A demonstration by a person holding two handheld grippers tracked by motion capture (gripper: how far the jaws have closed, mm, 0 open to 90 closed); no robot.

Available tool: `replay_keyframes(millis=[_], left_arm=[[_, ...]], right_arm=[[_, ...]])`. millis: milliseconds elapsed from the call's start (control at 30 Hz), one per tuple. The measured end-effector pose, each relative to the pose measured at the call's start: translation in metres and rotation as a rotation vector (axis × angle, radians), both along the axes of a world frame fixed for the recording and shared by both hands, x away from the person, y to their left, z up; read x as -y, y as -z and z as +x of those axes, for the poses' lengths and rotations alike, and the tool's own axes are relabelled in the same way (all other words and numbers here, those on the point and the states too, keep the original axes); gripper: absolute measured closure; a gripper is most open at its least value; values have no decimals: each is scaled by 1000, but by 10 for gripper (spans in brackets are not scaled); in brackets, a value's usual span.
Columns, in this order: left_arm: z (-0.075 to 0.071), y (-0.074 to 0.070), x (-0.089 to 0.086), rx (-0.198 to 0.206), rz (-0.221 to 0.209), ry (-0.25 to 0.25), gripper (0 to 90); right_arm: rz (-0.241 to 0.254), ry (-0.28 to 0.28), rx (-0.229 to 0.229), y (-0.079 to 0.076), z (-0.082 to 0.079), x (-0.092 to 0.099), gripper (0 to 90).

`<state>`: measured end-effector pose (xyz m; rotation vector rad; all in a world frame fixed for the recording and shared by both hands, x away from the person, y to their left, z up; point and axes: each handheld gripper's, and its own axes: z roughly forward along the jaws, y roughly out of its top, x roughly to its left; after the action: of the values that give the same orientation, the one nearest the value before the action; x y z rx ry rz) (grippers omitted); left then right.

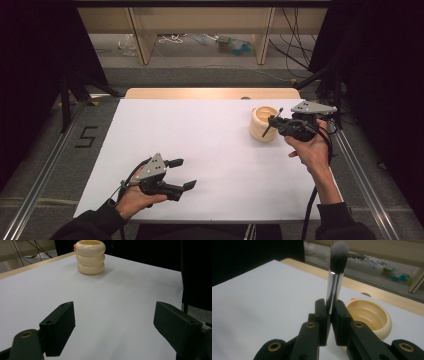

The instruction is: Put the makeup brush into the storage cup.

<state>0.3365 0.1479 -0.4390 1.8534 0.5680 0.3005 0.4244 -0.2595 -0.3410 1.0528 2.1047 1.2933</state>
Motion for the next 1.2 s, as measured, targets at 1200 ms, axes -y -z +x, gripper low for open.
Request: replay_keyframes(millis=[1200], left_arm=[[0, 0, 0, -12, -12, -8, 175]], right_arm=[[35, 95, 14, -12, 51, 21, 839]])
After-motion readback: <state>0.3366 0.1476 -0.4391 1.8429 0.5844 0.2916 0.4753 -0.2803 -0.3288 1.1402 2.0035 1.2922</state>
